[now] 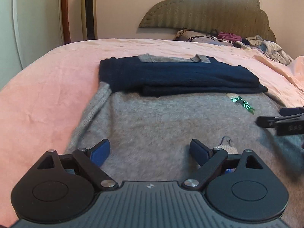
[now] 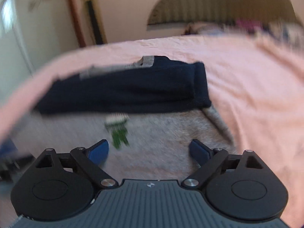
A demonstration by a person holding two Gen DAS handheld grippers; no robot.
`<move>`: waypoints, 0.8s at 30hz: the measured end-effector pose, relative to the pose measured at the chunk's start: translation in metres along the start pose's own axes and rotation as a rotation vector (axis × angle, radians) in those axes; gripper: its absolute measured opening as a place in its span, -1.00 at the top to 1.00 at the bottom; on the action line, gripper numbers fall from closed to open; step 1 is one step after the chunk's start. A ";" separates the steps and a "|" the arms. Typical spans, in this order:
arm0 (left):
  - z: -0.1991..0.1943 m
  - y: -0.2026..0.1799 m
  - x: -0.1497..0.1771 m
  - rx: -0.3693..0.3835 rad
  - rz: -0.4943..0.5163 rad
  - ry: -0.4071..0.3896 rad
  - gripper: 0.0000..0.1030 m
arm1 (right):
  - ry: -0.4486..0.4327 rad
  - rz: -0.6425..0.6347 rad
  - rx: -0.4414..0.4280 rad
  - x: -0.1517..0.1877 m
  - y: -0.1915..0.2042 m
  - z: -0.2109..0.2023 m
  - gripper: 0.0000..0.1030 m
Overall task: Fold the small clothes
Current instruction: 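Release the hem and withdraw both grippers above the folded sweater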
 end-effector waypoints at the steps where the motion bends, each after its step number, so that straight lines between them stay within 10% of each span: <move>1: -0.004 0.004 0.001 0.016 -0.002 -0.003 -0.87 | 0.011 0.043 -0.016 0.003 -0.010 -0.005 -1.00; 24: 0.003 -0.005 -0.007 -0.008 0.010 0.019 -1.00 | 0.003 0.042 0.015 0.007 -0.019 -0.009 -1.00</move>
Point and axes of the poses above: each gripper's, at about its wrist camera, not at the fingertips, and z roughly the way its jaws point, y to its left, x to its underside, the point moved 3 cm from there along z, roughly the way its jaws point, and after that the axes turned 3 degrees about z, right-handed, at the moved point
